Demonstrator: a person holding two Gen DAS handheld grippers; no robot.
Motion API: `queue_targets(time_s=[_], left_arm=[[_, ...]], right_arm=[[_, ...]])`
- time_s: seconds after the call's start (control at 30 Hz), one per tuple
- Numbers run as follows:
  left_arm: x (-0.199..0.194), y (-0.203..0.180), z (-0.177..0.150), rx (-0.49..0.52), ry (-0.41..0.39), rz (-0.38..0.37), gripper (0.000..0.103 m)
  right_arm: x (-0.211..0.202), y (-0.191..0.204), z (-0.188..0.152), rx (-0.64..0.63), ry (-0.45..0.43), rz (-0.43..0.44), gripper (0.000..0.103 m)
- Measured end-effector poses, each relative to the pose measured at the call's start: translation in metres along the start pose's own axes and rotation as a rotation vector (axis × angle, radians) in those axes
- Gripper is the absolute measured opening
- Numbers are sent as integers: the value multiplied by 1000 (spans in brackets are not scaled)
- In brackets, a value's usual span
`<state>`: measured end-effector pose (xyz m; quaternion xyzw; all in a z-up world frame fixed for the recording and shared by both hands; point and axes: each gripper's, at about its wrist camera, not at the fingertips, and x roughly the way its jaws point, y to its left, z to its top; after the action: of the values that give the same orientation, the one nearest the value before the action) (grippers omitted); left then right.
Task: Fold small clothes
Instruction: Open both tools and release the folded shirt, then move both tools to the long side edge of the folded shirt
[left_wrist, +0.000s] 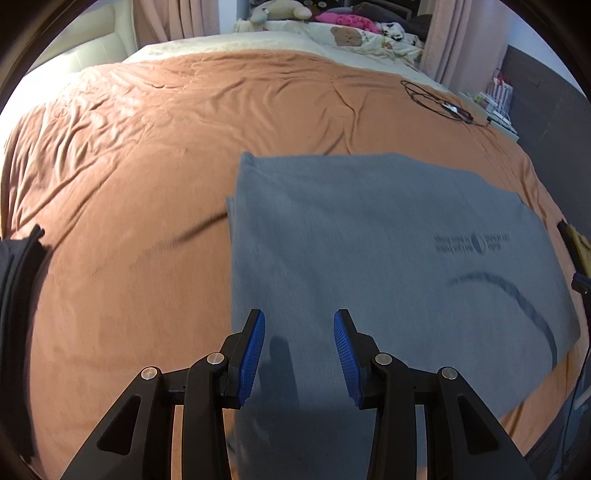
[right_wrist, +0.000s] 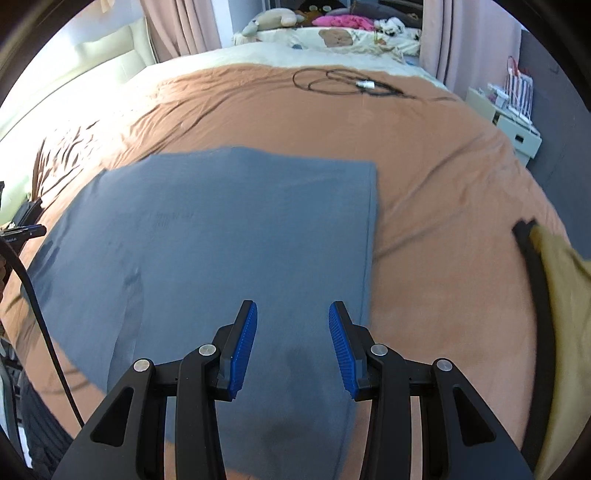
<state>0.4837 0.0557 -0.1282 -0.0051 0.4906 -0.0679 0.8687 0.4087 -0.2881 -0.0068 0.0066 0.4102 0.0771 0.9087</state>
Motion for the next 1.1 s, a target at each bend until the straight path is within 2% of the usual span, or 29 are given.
queue_targets(time_s=[0.1, 0.27, 0.47, 0.73, 0.87, 0.93, 1.0, 1.1], left_arm=[[-1, -3, -20, -3, 9, -31, 41], [-1, -7, -49, -4, 25, -39, 41], [-9, 3, -79, -6, 37, -4, 41], [-18, 13, -110, -24, 45, 4, 40], [-24, 19, -118, -55, 38, 6, 36], [-24, 25, -120, -77, 56, 37, 36], [-25, 36, -124, -121, 66, 11, 36], [-34, 46, -130, -155, 55, 15, 36]], right_arm=[[-6, 2, -14, 5, 15, -7, 38], [-11, 3, -36, 21, 40, -24, 38], [-9, 20, -53, -6, 69, -60, 38], [-10, 24, -74, 53, 82, -66, 38], [-15, 23, -84, 62, 90, -73, 38], [-18, 22, -86, 68, 98, -76, 38], [-23, 19, -89, 77, 106, -76, 38], [-30, 15, -93, 96, 113, -68, 38]])
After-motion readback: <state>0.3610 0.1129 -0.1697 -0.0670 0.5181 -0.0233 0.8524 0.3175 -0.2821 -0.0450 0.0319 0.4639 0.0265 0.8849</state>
